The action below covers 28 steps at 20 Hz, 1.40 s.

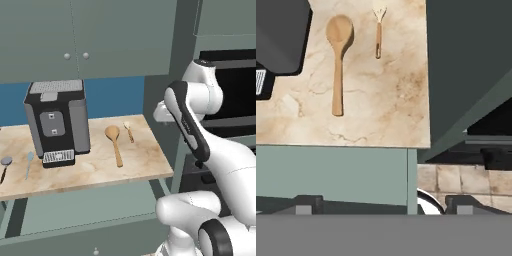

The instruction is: Organize the utensils by type. Pick up the wooden spoons from the counter and place them in the open cabinet. Then pick up the metallic utensils from the counter and place them in the open drawer.

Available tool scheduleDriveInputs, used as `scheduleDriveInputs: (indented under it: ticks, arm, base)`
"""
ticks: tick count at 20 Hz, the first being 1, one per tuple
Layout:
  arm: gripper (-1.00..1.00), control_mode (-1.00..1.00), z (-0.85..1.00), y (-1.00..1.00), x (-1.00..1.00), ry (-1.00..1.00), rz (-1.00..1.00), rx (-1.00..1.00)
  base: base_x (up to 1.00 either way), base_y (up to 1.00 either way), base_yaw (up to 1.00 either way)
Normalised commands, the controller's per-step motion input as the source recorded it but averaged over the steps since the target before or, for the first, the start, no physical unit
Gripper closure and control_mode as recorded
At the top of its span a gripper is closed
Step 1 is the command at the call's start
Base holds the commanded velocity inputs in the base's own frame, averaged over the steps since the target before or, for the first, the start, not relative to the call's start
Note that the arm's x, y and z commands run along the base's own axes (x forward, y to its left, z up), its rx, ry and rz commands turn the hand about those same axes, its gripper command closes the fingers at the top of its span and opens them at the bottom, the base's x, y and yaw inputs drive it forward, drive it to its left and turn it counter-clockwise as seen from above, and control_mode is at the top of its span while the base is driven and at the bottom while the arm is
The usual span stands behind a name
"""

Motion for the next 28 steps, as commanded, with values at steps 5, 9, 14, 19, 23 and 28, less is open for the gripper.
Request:
scheduleDriveInputs:
  ticks: [5, 9, 14, 19, 23, 28]
  arm:
    - [-1.0, -1.0, -0.41, 0.43, -0.04, 0.12, -0.05, 0.05]
    - [-1.0, -1.0, -0.38, 0.5, 0.18, 0.07, -0.05, -0.04]
    - [-1.0, -1.0, -0.24, 0.41, 0.22, -0.02, -0.01, -0.28]
    - [-1.0, -1.0, -0.24, 0.36, 0.28, -0.01, 0.02, -0.25]
    - [-1.0, -1.0, -0.2, 0.26, 0.26, 0.0, 0.12, -0.07]
    - [-1.0, -1.0, -0.23, 0.02, 0.22, 0.0, 0.07, 0.0]
  base:
    - [0.0, 0.0, 0.0]
    - [0.0, 0.0, 0.0]
    - [0.0, 0.0, 0.0]
    - [0.0, 0.0, 0.0]
    - [0.0, 0.0, 0.0]
    - [0.0, 0.0, 0.0]
